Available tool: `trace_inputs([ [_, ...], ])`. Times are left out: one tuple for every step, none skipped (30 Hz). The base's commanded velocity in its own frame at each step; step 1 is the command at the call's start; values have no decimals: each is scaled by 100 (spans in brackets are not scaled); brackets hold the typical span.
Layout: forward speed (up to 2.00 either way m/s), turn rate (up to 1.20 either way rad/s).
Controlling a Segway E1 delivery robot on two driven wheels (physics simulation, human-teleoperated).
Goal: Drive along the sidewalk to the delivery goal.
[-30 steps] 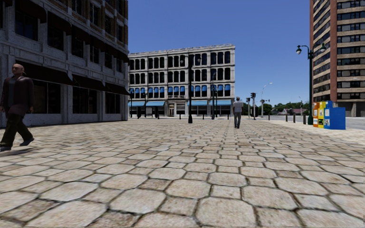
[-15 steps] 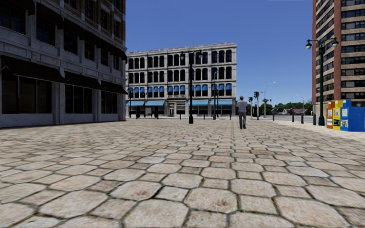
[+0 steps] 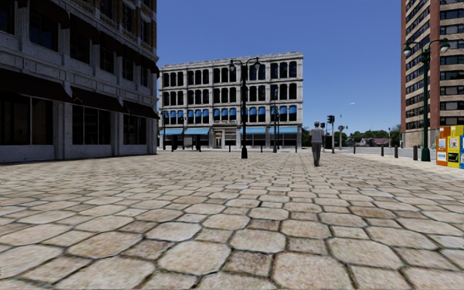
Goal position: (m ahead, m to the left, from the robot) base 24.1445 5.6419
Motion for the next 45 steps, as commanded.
trace_inputs([
  [200, 32],
  [200, 32],
  [200, 35],
  [200, 37],
  [200, 37],
  [200, 37],
  [200, 37],
  [200, 37],
  [200, 37],
  [200, 37],
  [200, 37],
  [200, 37],
  [200, 30],
  [200, 0],
  [200, 0],
  [200, 0],
  [200, 0],
  [200, 0],
  [200, 0],
  [200, 0],
  [200, 0],
  [200, 0],
  [200, 0],
  [200, 0],
  [200, 0],
  [200, 0],
  [200, 0],
  [200, 0],
  [200, 0],
  [200, 0],
  [200, 0],
  [200, 0],
  [200, 0],
  [200, 0],
  [200, 0],
  [200, 0],
  [200, 0],
  [200, 0],
  [200, 0],
  [200, 0],
  [200, 0],
  [200, 0],
  [200, 0],
  [200, 0],
  [200, 0],
])
